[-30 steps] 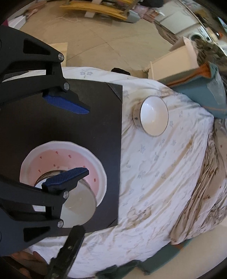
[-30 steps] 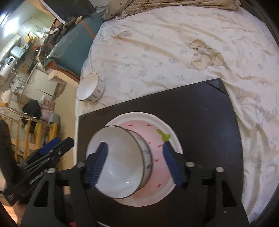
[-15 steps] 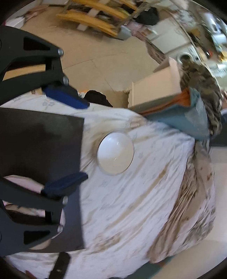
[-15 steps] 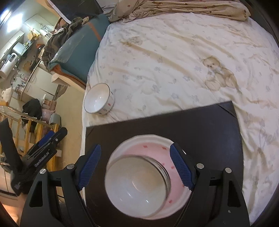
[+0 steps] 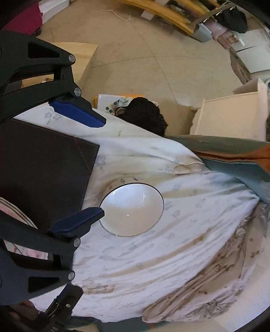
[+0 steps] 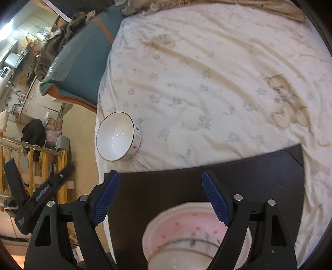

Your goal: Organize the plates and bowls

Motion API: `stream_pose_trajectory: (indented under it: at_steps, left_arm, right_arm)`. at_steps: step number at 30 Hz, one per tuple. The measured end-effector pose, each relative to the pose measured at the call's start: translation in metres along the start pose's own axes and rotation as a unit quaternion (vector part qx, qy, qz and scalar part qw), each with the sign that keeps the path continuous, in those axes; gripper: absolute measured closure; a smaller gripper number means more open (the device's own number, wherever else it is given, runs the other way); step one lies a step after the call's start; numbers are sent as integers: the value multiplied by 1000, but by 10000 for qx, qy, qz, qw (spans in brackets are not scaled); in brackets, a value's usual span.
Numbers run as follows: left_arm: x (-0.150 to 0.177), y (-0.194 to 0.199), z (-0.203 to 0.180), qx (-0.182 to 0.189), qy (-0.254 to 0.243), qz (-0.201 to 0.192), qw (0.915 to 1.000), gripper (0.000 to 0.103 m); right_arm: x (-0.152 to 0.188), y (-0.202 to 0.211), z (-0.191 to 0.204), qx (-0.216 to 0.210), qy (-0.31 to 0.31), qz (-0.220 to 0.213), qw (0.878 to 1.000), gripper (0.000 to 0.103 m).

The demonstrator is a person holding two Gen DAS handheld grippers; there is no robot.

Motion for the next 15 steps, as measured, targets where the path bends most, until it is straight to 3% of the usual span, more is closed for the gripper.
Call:
stream_pose_trajectory:
  at_steps: [5,9,11,13,15]
  left_arm:
    - [-19,-18,-15,-212,-328,-71,9992,27]
    - [-36,-38,-24,-319,-520,-19,9981,32]
    - [-41,-47,-27,-412,-662,82,9969,44]
    - [-44,-58,-30,-429,-762,209,9960,50]
    - [-44,-68,-34,-391,-915,347,9944,64]
  right_arm:
    - [-21,-38,16,-233,-242,347,9988,19]
    - [-33,-73,32,-120,-201,564,9981,24]
    - [-40,-90,38,-23,-185,639,9978,31]
    - [-47,-106,42,63,-142,718,9973,37]
    - [-53,-116,42,139,-133,755,9970,41]
Point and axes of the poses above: each gripper's, at about its wrist camera, not at the fingertips, and y roughly against the way its jaws point, z to its left, x to its underside, the point moved 7 cm from there along -y, roughly the way its jaws point, and after that the axes turned 8 degrees about z, right-handed, at the moved point
